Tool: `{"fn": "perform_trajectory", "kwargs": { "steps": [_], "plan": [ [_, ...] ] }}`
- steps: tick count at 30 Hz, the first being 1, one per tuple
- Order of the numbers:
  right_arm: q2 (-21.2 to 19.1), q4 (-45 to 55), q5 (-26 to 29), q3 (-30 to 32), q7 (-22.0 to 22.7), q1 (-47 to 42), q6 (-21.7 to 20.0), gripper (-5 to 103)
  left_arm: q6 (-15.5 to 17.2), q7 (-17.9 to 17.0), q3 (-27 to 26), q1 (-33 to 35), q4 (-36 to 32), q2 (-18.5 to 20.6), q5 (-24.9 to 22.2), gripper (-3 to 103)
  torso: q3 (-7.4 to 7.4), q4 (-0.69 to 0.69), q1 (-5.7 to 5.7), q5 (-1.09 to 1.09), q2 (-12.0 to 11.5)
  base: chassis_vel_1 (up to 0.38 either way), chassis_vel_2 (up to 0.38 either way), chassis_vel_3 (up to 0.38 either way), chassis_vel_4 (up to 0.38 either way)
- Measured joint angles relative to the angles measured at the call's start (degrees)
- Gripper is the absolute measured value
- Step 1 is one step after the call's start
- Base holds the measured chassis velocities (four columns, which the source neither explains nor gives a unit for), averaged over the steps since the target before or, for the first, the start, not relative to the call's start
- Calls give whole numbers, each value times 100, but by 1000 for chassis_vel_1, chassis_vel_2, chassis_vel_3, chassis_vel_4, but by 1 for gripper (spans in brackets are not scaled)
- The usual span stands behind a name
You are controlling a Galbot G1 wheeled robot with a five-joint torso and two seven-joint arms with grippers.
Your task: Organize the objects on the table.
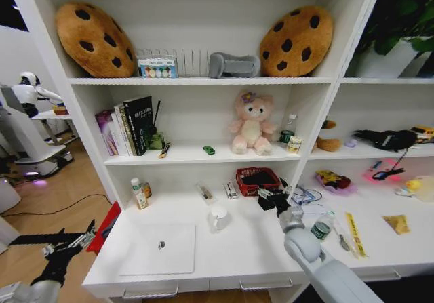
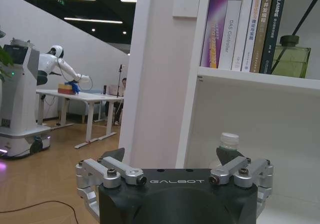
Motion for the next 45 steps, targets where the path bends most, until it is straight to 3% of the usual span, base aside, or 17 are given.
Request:
{"fn": "perform_trajectory", "kwargs": {
  "steps": [3, 7, 10, 22, 45],
  "plan": [
    [161, 505, -326, 530, -146, -895, 304, 100, 0, 1, 0, 0, 0, 0, 0, 100, 0, 2, 0, -3, 0, 0, 0, 0, 0],
    [377, 826, -421, 831, -244, -1450, 468, 100, 0, 1, 0, 0, 0, 0, 0, 100, 0, 2, 1, -3, 0, 0, 0, 0, 0],
    [772, 1042, -498, 1094, -320, -2080, 615, 100, 0, 0, 0, 0, 0, 0, 0, 100, 0, 0, 1, -2, 0, 0, 0, 0, 0],
    [1549, 1132, -885, 1315, -322, -2935, 1039, 100, 0, 1, 0, 0, 0, 0, 0, 100, 0, 1, 1, -3, 0, 0, 0, 0, 0],
    [1416, 1193, -708, 1475, -242, -2850, 1036, 100, 0, 0, 0, 0, 0, -1, 0, 100, 1, 2, 2, -2, -1, -68, -66, 63, 62]
  ]
}}
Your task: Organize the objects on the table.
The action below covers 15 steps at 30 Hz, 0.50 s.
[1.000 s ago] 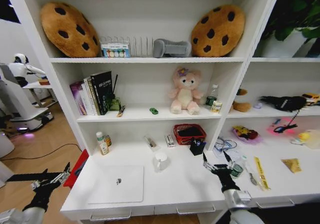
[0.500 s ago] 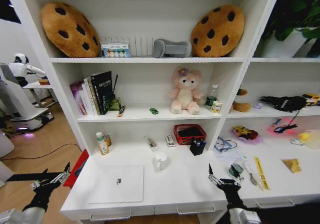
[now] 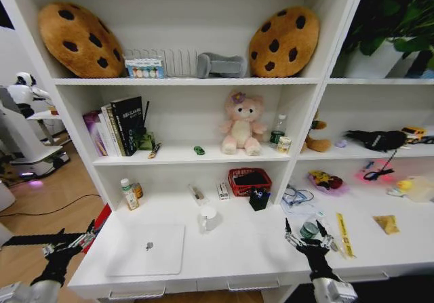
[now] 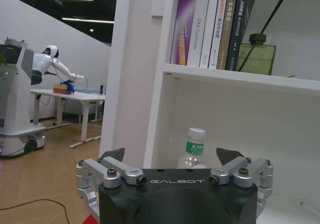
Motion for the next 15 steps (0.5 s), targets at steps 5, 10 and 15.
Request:
{"fn": "perform_trajectory", "kwargs": {
  "steps": [5, 10, 15],
  "plan": [
    [-21, 52, 62, 55, 2, -6, -18, 100, 0, 0, 0, 0, 0, 0, 0, 100, 0, 0, 0, -1, 0, -92, -104, 102, 100],
    [-13, 105, 94, 110, -2, -53, -19, 100, 0, 0, 0, 0, 0, 0, 0, 100, 0, 0, 0, 0, 0, -89, -91, 89, 76],
    [-14, 157, 144, 171, -12, -66, -16, 100, 0, 0, 0, 0, 0, 0, 0, 100, -1, 0, 0, -2, 0, -86, -94, 108, 95]
  ]
}}
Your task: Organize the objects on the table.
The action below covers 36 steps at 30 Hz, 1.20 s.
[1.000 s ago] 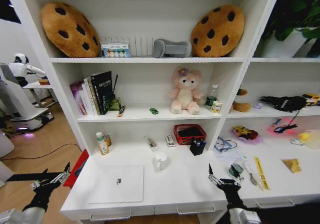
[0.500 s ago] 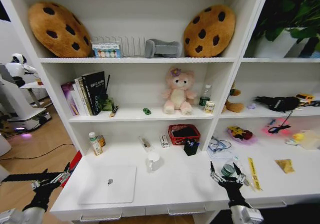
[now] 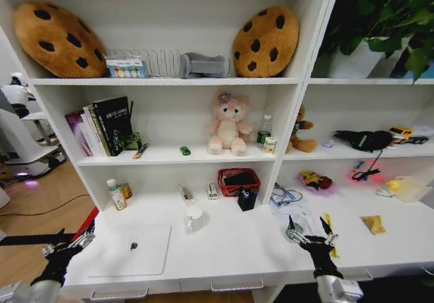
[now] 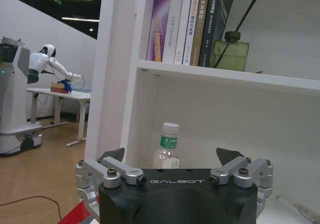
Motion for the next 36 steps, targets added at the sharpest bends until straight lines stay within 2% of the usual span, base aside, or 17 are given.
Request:
{"fn": "perform_trajectory", "kwargs": {
  "steps": [8, 12, 15, 17, 18, 24, 36],
  "plan": [
    [0, -35, 139, 17, -9, 35, -10, 100, 0, 0, 0, 0, 0, 0, 0, 100, 0, 0, 0, 1, 0, -132, -135, 131, 123],
    [-78, -140, 317, -72, -18, 161, -142, 100, 0, 0, 0, 0, 0, 0, 0, 100, 0, -1, -1, 3, 0, -142, -134, 142, 138],
    [-163, -225, 408, -218, -50, 335, -231, 100, 0, 0, 0, 0, 0, 0, 0, 100, 0, 0, -1, 0, 0, -116, -120, 96, 107],
    [-248, -264, 475, -500, -130, 598, -290, 100, 0, 0, 0, 0, 0, 0, 0, 100, 0, 0, -1, 5, 0, -75, -82, 74, 58],
    [-286, -262, 482, -621, -168, 719, -336, 100, 0, 0, 0, 0, 0, 0, 0, 100, 0, 0, -1, 1, 0, -49, -62, 71, 16],
    [-321, -423, 494, -1124, -142, 1227, -600, 100, 0, 0, 0, 0, 0, 0, 0, 100, 0, 1, 0, -1, 0, -8, -10, 12, 3],
    [-376, -944, 553, -1232, -88, 1546, -829, 102, 0, 0, 0, 0, 0, 0, 0, 100, 0, 0, -1, 1, 0, 2, 4, -1, -1]
  ]
}}
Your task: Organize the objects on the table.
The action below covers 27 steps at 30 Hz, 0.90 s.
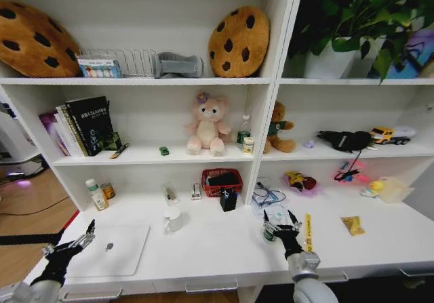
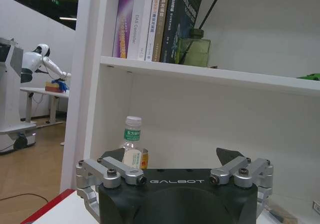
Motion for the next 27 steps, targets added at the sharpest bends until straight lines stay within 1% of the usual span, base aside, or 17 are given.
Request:
{"fn": "perform_trajectory", "kwargs": {
  "steps": [1, 2, 3, 5, 6, 7, 8, 9, 12, 13, 14, 15, 16, 17, 23, 26, 27],
  "plan": [
    [0, 0, 0, 0, 0, 0, 0, 102, 0, 0, 0, 0, 0, 0, 0, 100, 0, 0, 0, 0, 0, 0, 0, 0, 0],
    [-18, -20, 23, -15, 2, 23, -70, 88, 0, 0, 0, 0, 0, 0, 0, 100, 0, 0, 0, 0, 0, 0, 0, 0, 0],
    [-31, -34, 42, -24, 3, 34, -109, 83, 0, 0, 0, 0, 0, 0, 0, 100, 0, 0, 0, 0, 0, 0, 0, 0, 0],
    [-37, -47, 56, -33, 3, 41, -135, 83, 0, 0, 0, 0, 0, 0, 0, 100, 0, 0, 0, -1, 0, 0, 0, 0, 0],
    [-37, -86, 62, -74, 5, 57, -158, 72, 0, 0, 0, 0, 0, 0, 0, 100, 0, 0, 0, 0, 0, 0, 0, 0, 0],
    [-37, -86, 62, -74, 5, 57, -158, 72, 0, 0, 0, 0, 0, 0, 0, 100, 0, 0, 0, 0, 0, 0, 0, 0, 0],
    [-16, -89, 56, -95, 9, 61, -158, 66, 0, 0, 0, 0, 0, 0, 0, 100, 0, 0, 0, 0, 0, 0, 0, 0, 0],
    [-5, -89, 50, -101, 10, 58, -158, 66, 0, 0, 0, 0, 0, 0, 0, 100, 0, 0, 0, 0, 0, 0, 0, 0, 0],
    [20, -62, -8, -108, 14, 22, -154, 55, 0, 0, 0, 0, 0, 0, 0, 100, 0, 0, 0, 0, 0, 0, 0, 0, 0],
    [20, -62, -8, -108, 14, 22, -154, 55, 0, 0, 0, 0, 0, 0, 0, 100, 0, 0, 0, 0, 0, 0, 0, 0, 0],
    [32, -46, -88, -105, 17, -7, -132, 49, 0, 0, 0, 0, 0, 0, 0, 100, 0, 0, 0, 0, 0, 0, 0, 0, 0],
    [45, -21, -135, -96, 23, -40, -111, 39, 0, 0, 0, 0, 0, 0, 0, 100, 0, 0, 0, 0, 0, 0, 0, 0, 0],
    [45, -21, -135, -96, 23, -40, -111, 39, 0, 0, 0, 0, 0, 0, 0, 100, 0, 0, 0, 0, 0, 0, 0, 0, 0],
    [57, 26, -159, -81, 27, -83, -97, 33, 0, 0, 0, 0, 0, 0, 0, 100, 0, 0, 0, 0, 0, 0, 0, 0, 0],
    [115, 315, -290, 33, 120, -338, -108, 30, 0, 0, 0, 0, 0, 0, 0, 100, 0, 0, 0, 0, 0, 0, 0, 0, 0],
    [160, 716, -302, 152, 342, -692, -323, 30, 0, 0, 0, 0, 0, 0, 0, 100, 0, 1, 0, 0, 0, 0, 0, 0, 0],
    [171, 944, -276, 205, 515, -924, -535, 30, 0, 0, 0, 0, 0, 0, 0, 100, -1, 1, 0, 0, 0, 0, 0, 0, 0]
  ]
}}
